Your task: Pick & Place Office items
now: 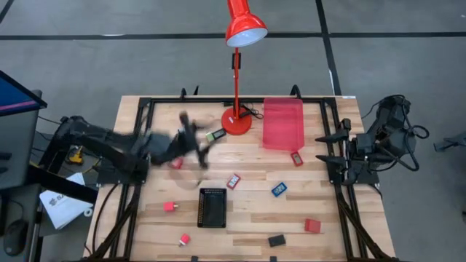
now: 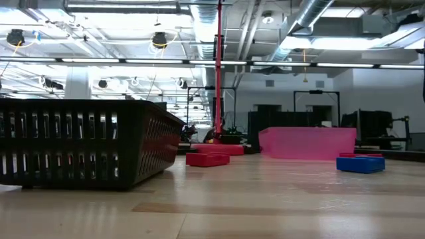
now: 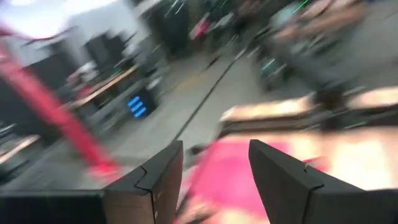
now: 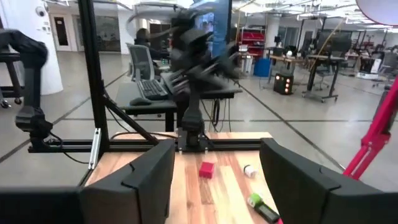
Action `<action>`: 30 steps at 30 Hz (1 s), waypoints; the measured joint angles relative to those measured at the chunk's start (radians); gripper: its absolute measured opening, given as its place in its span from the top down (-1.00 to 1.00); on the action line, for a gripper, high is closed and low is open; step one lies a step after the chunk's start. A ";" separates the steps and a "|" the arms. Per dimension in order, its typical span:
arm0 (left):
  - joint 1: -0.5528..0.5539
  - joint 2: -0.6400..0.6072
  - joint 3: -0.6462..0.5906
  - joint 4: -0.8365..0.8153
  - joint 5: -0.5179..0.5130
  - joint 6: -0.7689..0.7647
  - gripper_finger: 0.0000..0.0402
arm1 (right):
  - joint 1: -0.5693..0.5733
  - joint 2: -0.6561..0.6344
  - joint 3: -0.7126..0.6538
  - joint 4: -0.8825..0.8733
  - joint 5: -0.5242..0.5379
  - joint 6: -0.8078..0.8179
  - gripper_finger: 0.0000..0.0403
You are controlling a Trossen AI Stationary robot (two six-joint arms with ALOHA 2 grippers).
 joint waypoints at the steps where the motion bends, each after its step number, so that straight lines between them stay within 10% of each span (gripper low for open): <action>1: 0.043 0.017 0.072 -0.103 -0.004 -0.006 0.11 | 0.002 0.000 0.011 -0.023 0.001 0.020 -0.13; 11: 0.284 0.146 0.509 -1.082 -0.185 -0.343 -0.04 | 0.048 0.038 0.080 -0.665 -0.009 0.685 -0.11; 16: 0.286 0.146 0.427 -1.385 0.017 -0.715 -0.13 | 0.035 0.124 0.079 -0.889 -0.051 0.993 -0.11; 24: 0.238 0.193 0.118 -1.020 0.125 -0.629 -0.11 | 0.034 0.242 0.079 -1.012 -0.050 1.204 -0.11; 30: 0.395 0.344 0.120 -0.694 0.224 -0.439 -0.10 | 0.034 0.250 0.102 -0.989 -0.023 1.213 -0.11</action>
